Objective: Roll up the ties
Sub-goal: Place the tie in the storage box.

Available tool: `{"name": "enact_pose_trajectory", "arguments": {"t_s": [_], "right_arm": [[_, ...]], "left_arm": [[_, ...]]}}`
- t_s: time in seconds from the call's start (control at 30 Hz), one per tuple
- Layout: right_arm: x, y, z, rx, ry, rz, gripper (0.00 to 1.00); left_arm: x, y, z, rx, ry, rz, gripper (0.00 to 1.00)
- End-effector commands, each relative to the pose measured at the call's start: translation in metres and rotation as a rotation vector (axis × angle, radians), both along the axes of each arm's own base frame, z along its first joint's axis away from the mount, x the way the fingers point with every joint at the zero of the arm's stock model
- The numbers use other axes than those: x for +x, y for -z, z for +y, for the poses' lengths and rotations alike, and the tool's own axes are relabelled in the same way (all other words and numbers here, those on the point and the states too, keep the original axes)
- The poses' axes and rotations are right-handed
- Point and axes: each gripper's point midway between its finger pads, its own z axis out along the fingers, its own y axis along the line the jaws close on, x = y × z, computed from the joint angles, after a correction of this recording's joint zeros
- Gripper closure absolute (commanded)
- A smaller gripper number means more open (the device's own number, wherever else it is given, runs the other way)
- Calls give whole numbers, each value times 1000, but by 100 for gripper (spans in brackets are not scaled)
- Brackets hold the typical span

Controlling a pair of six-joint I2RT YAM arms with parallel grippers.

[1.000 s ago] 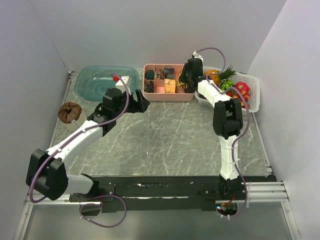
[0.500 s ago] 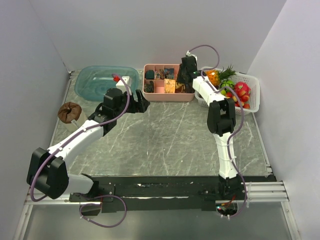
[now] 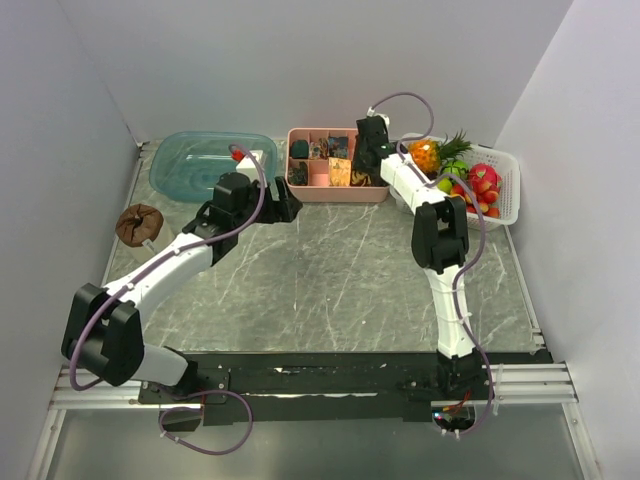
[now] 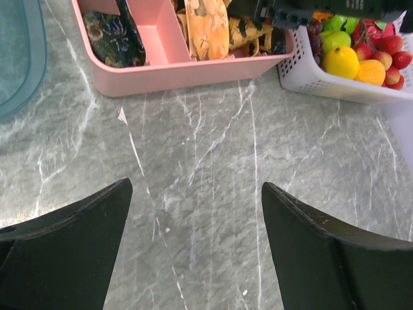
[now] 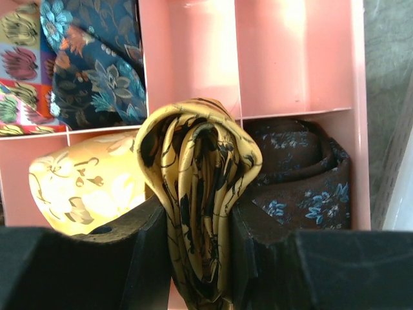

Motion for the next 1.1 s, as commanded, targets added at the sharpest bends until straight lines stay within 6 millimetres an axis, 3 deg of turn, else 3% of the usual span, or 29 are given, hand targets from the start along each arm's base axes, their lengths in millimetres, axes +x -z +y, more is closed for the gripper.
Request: {"name": "enact_pose_trajectory", "arguments": {"t_s": [0.0,0.43,0.73,0.97,1.07], "right_arm": [[-32,25,4,-95,-32,142,100],[-47,59,4,-137,-77,262,100],[-43,70,7,-132,-67,280,100],[-46,68,10,-116,-90,272,100],[-47,48,15,-79,-119,229,96]], "left_arm": [[13,-29,-7,-47,0,-61,13],[22,-17,-13,-54,8,-30,13],[23,-16,-13,-52,10,-29,13],[24,-13,-12,-42,9,-25,13],[24,-11,-11,-39,6,-21,13]]}}
